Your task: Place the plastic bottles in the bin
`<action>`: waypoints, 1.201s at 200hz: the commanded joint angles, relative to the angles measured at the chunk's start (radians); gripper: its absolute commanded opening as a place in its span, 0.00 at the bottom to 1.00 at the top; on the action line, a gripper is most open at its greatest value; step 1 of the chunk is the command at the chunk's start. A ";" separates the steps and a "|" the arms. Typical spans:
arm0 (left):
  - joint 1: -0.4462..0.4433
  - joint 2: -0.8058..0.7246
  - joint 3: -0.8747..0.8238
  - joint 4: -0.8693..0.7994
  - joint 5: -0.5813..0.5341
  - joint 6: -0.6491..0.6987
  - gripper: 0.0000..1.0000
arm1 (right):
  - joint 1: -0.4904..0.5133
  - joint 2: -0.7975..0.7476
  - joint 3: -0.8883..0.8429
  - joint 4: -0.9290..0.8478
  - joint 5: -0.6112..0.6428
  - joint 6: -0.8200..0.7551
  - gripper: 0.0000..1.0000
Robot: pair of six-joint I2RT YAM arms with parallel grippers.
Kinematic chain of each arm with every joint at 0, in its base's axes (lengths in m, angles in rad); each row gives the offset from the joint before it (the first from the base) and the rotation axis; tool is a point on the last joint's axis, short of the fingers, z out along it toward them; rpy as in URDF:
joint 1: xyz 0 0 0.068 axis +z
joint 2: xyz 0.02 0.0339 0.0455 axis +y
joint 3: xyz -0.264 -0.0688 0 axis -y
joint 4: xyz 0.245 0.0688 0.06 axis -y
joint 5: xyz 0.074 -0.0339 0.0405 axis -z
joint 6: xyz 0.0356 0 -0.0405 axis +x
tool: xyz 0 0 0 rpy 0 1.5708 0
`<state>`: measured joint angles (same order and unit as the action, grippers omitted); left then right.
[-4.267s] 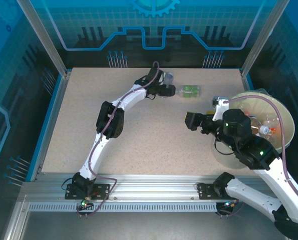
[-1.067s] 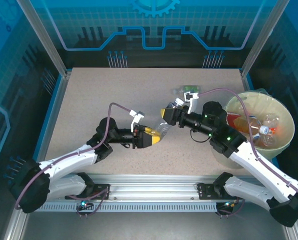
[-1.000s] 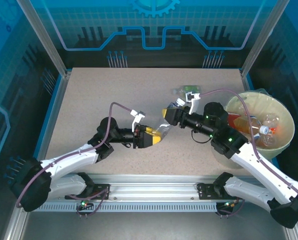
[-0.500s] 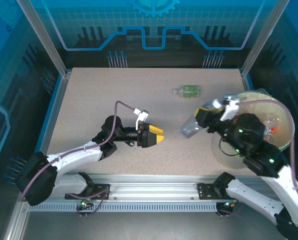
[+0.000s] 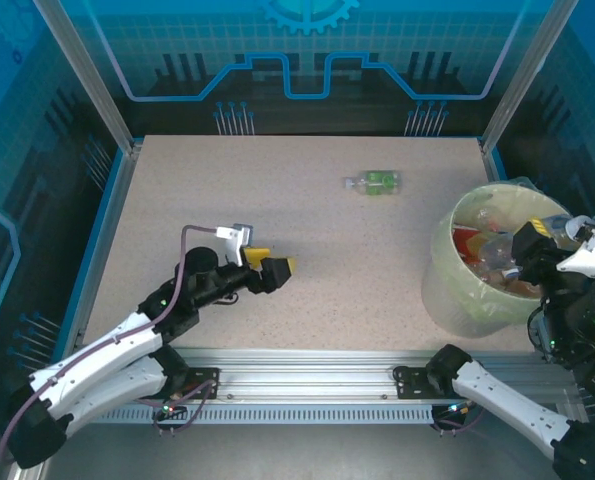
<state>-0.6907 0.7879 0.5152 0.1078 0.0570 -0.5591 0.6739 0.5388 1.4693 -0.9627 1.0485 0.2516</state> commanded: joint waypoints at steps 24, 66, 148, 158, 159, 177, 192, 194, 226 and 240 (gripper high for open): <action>0.006 0.020 -0.017 -0.063 -0.186 0.044 0.99 | 0.011 0.136 0.058 0.005 0.377 -0.183 0.39; 0.007 0.094 -0.010 0.003 -0.191 0.024 0.99 | 0.010 0.202 0.101 0.041 0.443 -0.231 0.39; 0.014 0.110 -0.026 -0.008 -0.193 0.003 0.99 | -0.522 0.373 0.067 0.147 -0.184 -0.093 0.39; 0.019 0.106 -0.026 -0.019 -0.201 0.005 0.99 | -0.653 0.404 0.049 0.168 -0.333 -0.028 0.40; 0.019 0.105 -0.027 -0.020 -0.200 0.004 0.99 | -0.662 0.405 0.046 0.170 -0.344 -0.024 0.40; 0.032 0.101 -0.025 -0.032 -0.209 0.005 0.99 | -0.768 0.419 -0.010 0.248 -0.464 0.044 0.40; 0.041 0.102 -0.025 -0.033 -0.209 0.011 0.99 | -0.817 0.426 -0.049 0.291 -0.523 0.076 0.41; 0.043 0.103 -0.026 -0.031 -0.209 0.011 0.99 | -0.823 0.427 -0.052 0.295 -0.529 0.081 0.41; 0.065 0.127 -0.024 -0.015 -0.208 -0.017 0.99 | -0.893 0.420 -0.152 0.318 -0.626 0.136 0.49; 0.067 0.134 -0.024 -0.004 -0.205 -0.028 0.99 | -0.915 0.393 -0.223 0.344 -0.636 0.156 0.53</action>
<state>-0.6346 0.9115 0.5003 0.0826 -0.1352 -0.5549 -0.2031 0.9802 1.3285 -0.6865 0.5182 0.3294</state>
